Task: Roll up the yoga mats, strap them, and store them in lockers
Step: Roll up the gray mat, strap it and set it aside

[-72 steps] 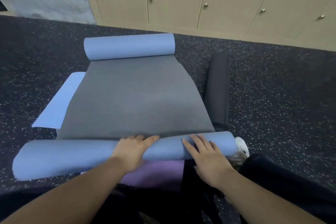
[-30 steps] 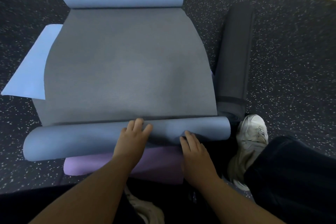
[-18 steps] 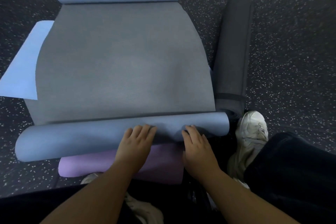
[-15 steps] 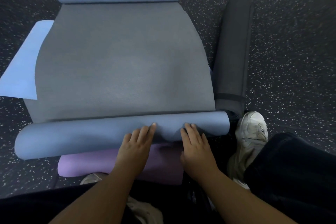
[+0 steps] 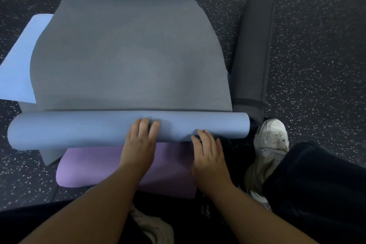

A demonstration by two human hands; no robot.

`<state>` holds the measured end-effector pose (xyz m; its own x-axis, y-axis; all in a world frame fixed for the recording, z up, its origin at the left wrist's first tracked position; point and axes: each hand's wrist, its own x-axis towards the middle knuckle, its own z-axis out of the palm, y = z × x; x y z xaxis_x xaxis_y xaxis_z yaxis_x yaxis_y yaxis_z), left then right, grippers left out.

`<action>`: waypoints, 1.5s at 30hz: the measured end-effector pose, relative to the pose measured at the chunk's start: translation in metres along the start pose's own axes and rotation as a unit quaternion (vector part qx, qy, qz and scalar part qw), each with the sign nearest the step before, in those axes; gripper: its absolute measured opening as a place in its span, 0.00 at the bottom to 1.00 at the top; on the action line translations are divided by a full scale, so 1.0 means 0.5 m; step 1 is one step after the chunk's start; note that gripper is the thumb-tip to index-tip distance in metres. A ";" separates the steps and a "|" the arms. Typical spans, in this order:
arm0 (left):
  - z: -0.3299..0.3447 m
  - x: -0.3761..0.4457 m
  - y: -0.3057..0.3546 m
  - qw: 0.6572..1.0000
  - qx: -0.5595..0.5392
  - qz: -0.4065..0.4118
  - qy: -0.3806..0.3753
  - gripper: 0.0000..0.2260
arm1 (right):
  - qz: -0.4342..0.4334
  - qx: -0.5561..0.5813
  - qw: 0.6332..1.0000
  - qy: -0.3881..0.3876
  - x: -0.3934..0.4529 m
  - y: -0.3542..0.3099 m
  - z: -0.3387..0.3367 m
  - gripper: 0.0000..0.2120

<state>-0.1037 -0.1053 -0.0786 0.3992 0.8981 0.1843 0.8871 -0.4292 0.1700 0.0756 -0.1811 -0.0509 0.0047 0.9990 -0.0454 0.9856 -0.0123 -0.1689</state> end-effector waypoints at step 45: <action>-0.040 0.264 -0.021 0.963 0.147 0.002 -0.228 0.51 | 0.044 0.081 0.991 -0.101 0.198 0.045 -0.107 0.32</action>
<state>-0.0648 0.0159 -0.0367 0.4027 0.8744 -0.2706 0.8862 -0.4464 -0.1239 0.1074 -0.0801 -0.0067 0.0401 0.9645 -0.2611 0.9429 -0.1230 -0.3096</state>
